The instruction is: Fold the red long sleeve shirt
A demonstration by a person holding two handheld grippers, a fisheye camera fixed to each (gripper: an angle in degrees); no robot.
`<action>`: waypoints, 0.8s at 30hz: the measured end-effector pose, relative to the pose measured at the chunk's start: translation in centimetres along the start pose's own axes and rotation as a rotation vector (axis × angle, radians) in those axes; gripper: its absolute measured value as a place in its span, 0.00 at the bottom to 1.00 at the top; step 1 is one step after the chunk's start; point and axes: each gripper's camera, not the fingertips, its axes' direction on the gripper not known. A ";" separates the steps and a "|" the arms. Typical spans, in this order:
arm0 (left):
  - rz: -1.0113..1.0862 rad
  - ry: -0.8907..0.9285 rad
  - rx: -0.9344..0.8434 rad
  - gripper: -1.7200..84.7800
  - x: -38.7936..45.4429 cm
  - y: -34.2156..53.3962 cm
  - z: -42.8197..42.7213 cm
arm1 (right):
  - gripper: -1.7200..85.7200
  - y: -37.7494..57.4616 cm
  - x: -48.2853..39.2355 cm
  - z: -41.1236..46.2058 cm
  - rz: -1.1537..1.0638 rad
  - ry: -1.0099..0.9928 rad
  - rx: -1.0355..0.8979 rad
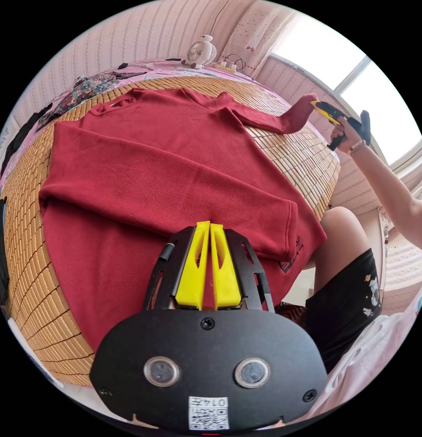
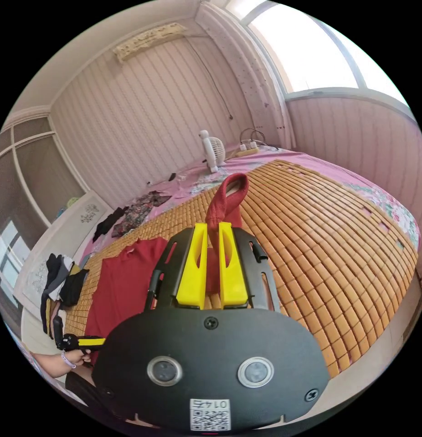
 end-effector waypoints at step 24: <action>-0.472 -0.024 0.236 0.08 -9.9 10.6 -11.2 | 0.10 23.6 -28.0 2.8 -0.517 -0.709 -0.631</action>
